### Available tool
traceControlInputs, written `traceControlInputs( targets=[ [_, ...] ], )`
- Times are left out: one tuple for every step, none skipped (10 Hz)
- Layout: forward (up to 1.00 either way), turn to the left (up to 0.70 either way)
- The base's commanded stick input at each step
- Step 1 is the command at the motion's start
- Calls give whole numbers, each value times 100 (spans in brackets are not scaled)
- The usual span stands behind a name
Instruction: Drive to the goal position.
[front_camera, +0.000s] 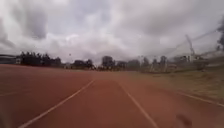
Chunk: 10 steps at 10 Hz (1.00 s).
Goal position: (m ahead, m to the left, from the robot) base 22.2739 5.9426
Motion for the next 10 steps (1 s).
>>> traceControlInputs(
  targets=[
    [85, 0],
    [85, 0],
    [85, 0],
    [85, 0],
    [85, 0],
    [85, 0],
    [85, -4],
    [85, -23],
    [85, -32],
    [85, -33]
  ],
)
